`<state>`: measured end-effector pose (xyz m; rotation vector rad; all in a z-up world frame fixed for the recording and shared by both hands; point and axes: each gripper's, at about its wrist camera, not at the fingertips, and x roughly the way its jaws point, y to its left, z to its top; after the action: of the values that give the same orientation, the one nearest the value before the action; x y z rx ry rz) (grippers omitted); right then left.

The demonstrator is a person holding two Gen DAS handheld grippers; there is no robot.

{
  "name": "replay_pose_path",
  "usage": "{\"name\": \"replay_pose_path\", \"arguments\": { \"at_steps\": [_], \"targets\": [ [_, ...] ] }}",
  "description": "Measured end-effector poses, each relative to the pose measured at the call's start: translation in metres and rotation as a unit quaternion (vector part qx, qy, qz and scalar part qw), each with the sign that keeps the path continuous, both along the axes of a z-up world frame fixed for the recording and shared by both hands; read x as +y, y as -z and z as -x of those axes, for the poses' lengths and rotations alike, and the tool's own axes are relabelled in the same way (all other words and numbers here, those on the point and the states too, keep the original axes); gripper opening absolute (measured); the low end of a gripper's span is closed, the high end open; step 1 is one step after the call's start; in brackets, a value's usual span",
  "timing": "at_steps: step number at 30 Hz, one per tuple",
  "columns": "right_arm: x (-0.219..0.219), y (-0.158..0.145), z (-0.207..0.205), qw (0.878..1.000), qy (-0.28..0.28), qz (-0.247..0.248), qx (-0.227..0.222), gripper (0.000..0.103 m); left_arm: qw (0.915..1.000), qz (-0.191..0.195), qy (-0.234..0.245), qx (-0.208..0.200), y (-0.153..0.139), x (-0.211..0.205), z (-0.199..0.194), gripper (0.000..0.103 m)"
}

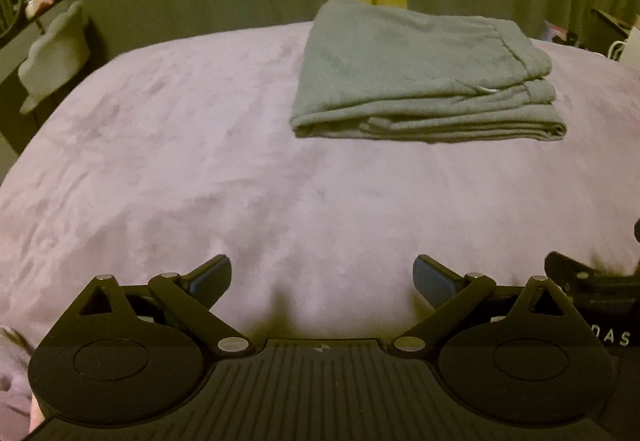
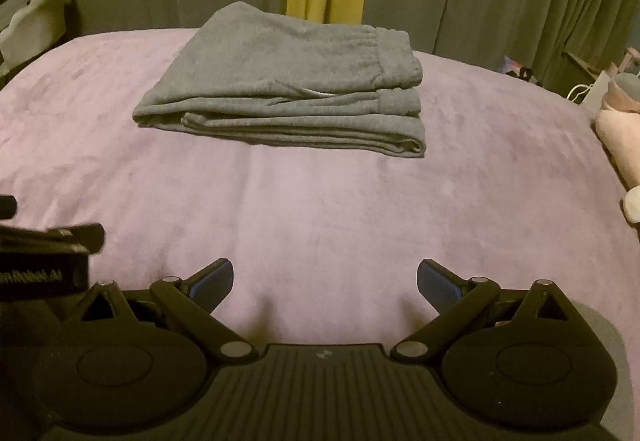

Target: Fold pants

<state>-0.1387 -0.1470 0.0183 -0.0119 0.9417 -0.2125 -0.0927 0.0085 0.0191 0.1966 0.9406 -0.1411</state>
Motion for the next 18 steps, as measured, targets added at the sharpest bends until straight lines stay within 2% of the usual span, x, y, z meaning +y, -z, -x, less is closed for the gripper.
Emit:
{"name": "replay_pose_path", "arguments": {
  "at_steps": [4,10,13,18],
  "targets": [
    [-0.003,-0.007,-0.002,1.0,0.002,-0.017,-0.003,0.099,0.9999,0.009,-0.006,0.007,-0.006,0.001,-0.006,0.1],
    [-0.007,-0.022,-0.011,0.999,0.005,-0.052,0.013,0.099,0.9994,-0.018,0.011,0.027,-0.019,-0.013,-0.017,0.1],
    [-0.008,-0.029,-0.017,0.998,0.011,-0.059,0.016,0.099,0.9989,-0.035,0.018,0.023,-0.024,-0.02,-0.02,0.1],
    [-0.01,-0.046,-0.032,0.998,0.029,-0.054,0.017,0.099,0.9985,-0.04,0.015,0.033,-0.03,-0.025,-0.033,0.1]
  ]
}}
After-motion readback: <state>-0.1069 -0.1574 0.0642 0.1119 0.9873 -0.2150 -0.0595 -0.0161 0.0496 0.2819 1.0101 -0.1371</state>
